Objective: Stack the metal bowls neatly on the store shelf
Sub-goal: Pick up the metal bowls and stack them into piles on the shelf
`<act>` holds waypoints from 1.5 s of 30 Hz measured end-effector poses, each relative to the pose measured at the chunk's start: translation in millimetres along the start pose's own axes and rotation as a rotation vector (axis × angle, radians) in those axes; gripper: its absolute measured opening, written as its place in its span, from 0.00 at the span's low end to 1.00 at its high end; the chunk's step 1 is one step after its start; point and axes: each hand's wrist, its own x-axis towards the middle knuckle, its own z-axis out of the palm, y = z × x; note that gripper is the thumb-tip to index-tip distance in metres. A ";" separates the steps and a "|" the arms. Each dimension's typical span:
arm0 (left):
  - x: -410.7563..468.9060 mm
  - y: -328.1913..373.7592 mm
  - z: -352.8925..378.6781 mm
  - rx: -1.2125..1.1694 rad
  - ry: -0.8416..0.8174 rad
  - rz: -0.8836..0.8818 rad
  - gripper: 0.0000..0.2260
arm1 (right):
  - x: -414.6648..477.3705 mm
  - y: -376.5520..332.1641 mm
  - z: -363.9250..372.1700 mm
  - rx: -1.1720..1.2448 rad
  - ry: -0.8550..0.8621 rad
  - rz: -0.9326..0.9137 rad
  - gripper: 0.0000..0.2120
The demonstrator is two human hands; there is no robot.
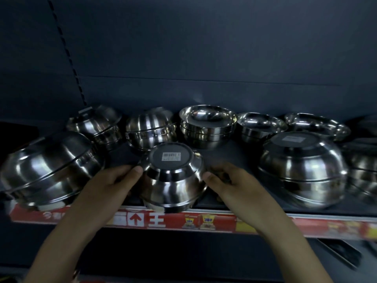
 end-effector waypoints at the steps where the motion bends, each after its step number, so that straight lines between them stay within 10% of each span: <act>1: 1.2 1.7 0.8 0.018 -0.007 0.016 0.15 | -0.5 -0.6 -0.6 -0.024 -0.005 -0.006 0.09; 17: -12.2 26.6 24.9 -0.167 0.051 0.288 0.13 | -22.0 -8.1 -29.2 0.089 0.239 -0.111 0.10; 29: -7.2 22.0 33.1 -0.295 0.120 0.385 0.32 | -10.9 8.2 -25.9 0.037 0.262 -0.241 0.46; 35: -2.6 10.1 41.7 -0.304 0.108 0.453 0.38 | -6.4 20.2 -18.1 0.037 0.335 -0.327 0.44; 45: -3.9 -3.9 42.1 -0.472 -0.028 0.414 0.25 | -7.4 32.9 -7.3 0.209 0.392 -0.369 0.44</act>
